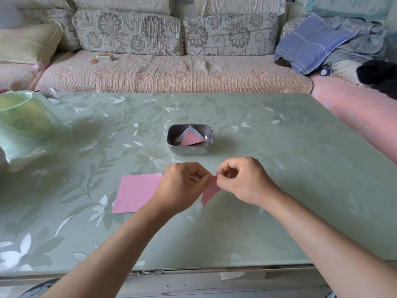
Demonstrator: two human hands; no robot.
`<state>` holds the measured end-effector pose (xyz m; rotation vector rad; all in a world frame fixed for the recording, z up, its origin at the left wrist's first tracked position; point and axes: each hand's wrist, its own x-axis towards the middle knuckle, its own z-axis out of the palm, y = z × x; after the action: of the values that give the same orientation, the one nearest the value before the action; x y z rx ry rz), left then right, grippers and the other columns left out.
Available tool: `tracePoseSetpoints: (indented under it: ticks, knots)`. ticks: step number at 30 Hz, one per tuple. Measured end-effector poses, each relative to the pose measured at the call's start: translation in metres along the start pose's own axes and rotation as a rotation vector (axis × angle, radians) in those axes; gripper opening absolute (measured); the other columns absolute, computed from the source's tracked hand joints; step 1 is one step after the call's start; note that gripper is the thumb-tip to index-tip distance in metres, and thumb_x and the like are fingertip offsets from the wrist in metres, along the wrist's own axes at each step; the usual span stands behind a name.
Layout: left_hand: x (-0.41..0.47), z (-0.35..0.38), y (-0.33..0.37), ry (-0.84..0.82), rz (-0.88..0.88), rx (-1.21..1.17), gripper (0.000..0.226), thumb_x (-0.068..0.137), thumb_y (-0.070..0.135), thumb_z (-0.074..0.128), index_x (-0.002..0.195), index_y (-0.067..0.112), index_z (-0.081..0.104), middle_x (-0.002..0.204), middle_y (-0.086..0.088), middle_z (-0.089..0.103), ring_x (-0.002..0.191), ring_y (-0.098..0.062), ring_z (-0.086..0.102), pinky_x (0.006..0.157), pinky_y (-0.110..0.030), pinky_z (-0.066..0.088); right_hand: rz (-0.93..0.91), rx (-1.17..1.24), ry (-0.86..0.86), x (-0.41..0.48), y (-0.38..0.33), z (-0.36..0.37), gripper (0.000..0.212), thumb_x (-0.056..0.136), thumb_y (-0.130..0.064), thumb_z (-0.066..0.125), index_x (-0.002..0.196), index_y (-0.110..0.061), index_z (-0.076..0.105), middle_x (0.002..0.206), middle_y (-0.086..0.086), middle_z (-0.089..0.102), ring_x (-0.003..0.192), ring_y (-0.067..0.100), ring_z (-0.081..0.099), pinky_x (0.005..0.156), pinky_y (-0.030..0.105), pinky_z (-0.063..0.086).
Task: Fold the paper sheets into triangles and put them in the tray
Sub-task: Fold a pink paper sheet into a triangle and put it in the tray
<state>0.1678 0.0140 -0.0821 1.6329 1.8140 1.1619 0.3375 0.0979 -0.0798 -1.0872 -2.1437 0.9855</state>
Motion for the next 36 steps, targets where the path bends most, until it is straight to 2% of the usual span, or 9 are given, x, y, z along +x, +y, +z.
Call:
tracePoseSetpoints:
  ticks: [4, 12, 16, 19, 23, 26, 30, 33, 36]
  knots:
    - [0.005, -0.006, -0.004, 0.063, -0.008, 0.019, 0.011, 0.085, 0.018, 0.070, 0.076, 0.023, 0.074, 0.074, 0.019, 0.073, 0.069, 0.005, 0.068, 0.062, -0.006, 0.046, 0.008, -0.017, 0.038, 0.005, 0.005, -0.007, 0.014, 0.071, -0.021, 0.072, 0.063, -0.031, 0.067, 0.056, -0.008, 0.063, 0.050, 0.004, 0.050, 0.052, 0.017, 0.043]
    - [0.010, -0.021, -0.009, 0.144, -0.025, 0.041, 0.016, 0.086, 0.016, 0.067, 0.073, 0.024, 0.072, 0.072, 0.022, 0.071, 0.067, 0.007, 0.066, 0.060, -0.004, 0.042, 0.062, -0.053, 0.125, 0.010, 0.016, -0.014, 0.013, 0.072, -0.019, 0.069, 0.061, -0.023, 0.065, 0.053, -0.014, 0.059, 0.048, 0.004, 0.048, 0.050, 0.017, 0.042]
    - [0.008, -0.022, -0.010, 0.093, -0.031, 0.006, 0.020, 0.087, 0.017, 0.066, 0.072, 0.029, 0.071, 0.075, 0.022, 0.072, 0.067, 0.007, 0.065, 0.061, -0.005, 0.043, 0.029, 0.073, 0.064, 0.008, 0.014, -0.009, 0.006, 0.075, -0.026, 0.065, 0.075, -0.032, 0.067, 0.057, -0.018, 0.059, 0.049, 0.003, 0.048, 0.050, 0.015, 0.038]
    - [0.006, -0.018, -0.007, 0.014, -0.012, -0.042, 0.020, 0.088, 0.016, 0.064, 0.075, 0.030, 0.071, 0.079, 0.020, 0.072, 0.072, 0.004, 0.067, 0.065, -0.007, 0.045, -0.027, 0.072, -0.016, 0.005, 0.012, 0.000, 0.008, 0.079, -0.036, 0.072, 0.087, -0.034, 0.071, 0.079, -0.020, 0.067, 0.058, 0.003, 0.054, 0.058, 0.015, 0.043]
    - [0.006, -0.019, -0.006, 0.004, 0.016, -0.046, 0.018, 0.089, 0.015, 0.064, 0.077, 0.026, 0.071, 0.079, 0.019, 0.073, 0.073, 0.004, 0.066, 0.066, -0.007, 0.044, -0.061, 0.028, 0.016, 0.007, 0.013, 0.001, 0.006, 0.085, -0.032, 0.076, 0.088, -0.033, 0.071, 0.069, -0.014, 0.055, 0.060, 0.004, 0.046, 0.060, 0.019, 0.041]
    - [0.006, -0.021, -0.006, 0.000, 0.029, -0.033, 0.016, 0.090, 0.015, 0.065, 0.079, 0.025, 0.072, 0.078, 0.018, 0.073, 0.070, 0.004, 0.066, 0.066, -0.007, 0.044, -0.126, -0.041, 0.026, 0.009, 0.010, -0.002, 0.009, 0.086, -0.028, 0.076, 0.083, -0.035, 0.072, 0.070, -0.011, 0.041, 0.062, 0.006, 0.041, 0.061, 0.020, 0.036]
    - [0.002, -0.017, -0.005, 0.023, 0.183, 0.113, 0.010, 0.088, 0.021, 0.067, 0.082, 0.021, 0.075, 0.076, 0.017, 0.072, 0.071, 0.000, 0.067, 0.069, -0.013, 0.052, -0.184, -0.113, 0.003, 0.005, 0.005, 0.001, 0.015, 0.085, -0.028, 0.076, 0.073, -0.034, 0.070, 0.074, -0.009, 0.048, 0.061, 0.010, 0.045, 0.060, 0.018, 0.036]
    - [-0.001, -0.014, -0.001, 0.021, 0.272, 0.178, 0.032, 0.083, 0.046, 0.058, 0.078, 0.019, 0.074, 0.068, 0.011, 0.070, 0.064, -0.008, 0.064, 0.066, -0.016, 0.052, -0.236, -0.111, -0.010, 0.002, 0.001, 0.004, 0.019, 0.084, -0.024, 0.077, 0.072, -0.035, 0.067, 0.080, -0.008, 0.055, 0.067, 0.015, 0.054, 0.065, 0.026, 0.045]
    - [0.003, -0.016, -0.004, -0.002, 0.246, 0.199, 0.019, 0.080, 0.038, 0.064, 0.075, 0.023, 0.074, 0.065, 0.015, 0.068, 0.061, -0.002, 0.063, 0.061, -0.015, 0.051, -0.228, -0.097, -0.010, 0.000, 0.001, 0.004, 0.019, 0.085, -0.021, 0.074, 0.071, -0.031, 0.066, 0.081, -0.010, 0.059, 0.067, 0.017, 0.057, 0.068, 0.034, 0.050]
